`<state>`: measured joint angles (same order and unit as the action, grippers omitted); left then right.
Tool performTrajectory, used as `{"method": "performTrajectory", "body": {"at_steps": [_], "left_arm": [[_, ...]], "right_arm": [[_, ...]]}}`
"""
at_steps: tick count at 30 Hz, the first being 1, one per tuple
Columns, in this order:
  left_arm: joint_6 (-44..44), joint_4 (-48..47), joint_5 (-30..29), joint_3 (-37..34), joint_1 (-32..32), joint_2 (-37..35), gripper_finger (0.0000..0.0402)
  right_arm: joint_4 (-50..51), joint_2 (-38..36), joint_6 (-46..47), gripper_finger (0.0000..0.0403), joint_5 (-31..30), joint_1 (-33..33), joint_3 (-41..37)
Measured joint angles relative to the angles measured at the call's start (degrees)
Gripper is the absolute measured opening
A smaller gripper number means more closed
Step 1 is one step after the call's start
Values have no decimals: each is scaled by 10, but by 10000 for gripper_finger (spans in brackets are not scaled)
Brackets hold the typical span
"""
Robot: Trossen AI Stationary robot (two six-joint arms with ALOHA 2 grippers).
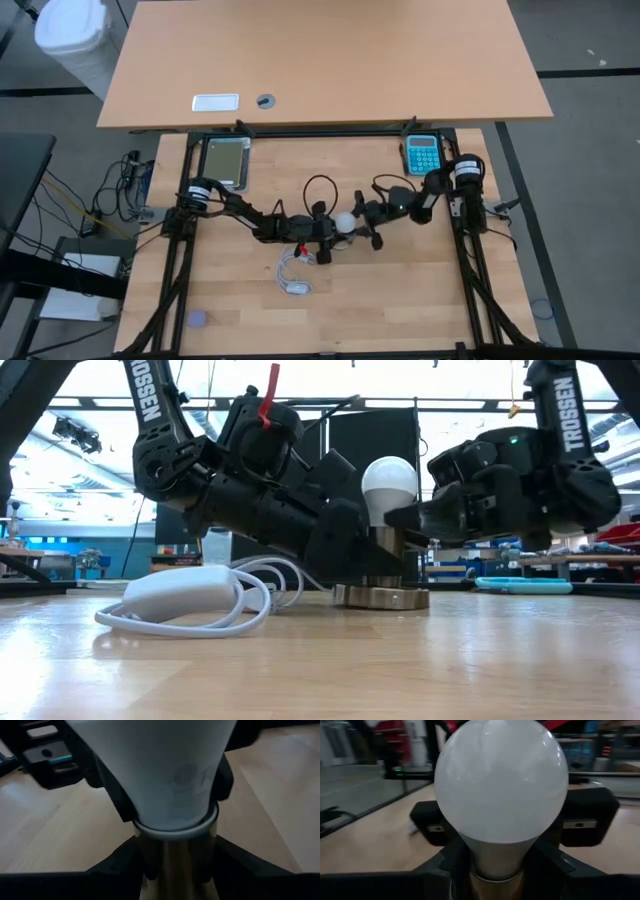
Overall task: Screw lightbulb
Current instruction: Remove the white lightbulb from the silver lamp
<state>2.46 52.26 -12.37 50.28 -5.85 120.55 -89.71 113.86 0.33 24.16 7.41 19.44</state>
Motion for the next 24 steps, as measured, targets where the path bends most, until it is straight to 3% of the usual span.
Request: {"method": "performTrajectory", "body": {"at_steps": [6,11,15,19,24], "left_arm": [[-1,4,0,-1,0,0,185],[-1,6,-2,-2,0,0,187],[2,2,-4,-3,0,0,187],[-3,2,-4,-3,1,0,187],[-12,0,-9,-3,1,0,187]], "right_arm": [[7,1,-3,155,117,41,14],[13,2,18,170,99,41,20],[10,2,79,220,90,33,19],[24,3,105,275,14,4,12],[12,3,78,293,-149,-72,0]]}}
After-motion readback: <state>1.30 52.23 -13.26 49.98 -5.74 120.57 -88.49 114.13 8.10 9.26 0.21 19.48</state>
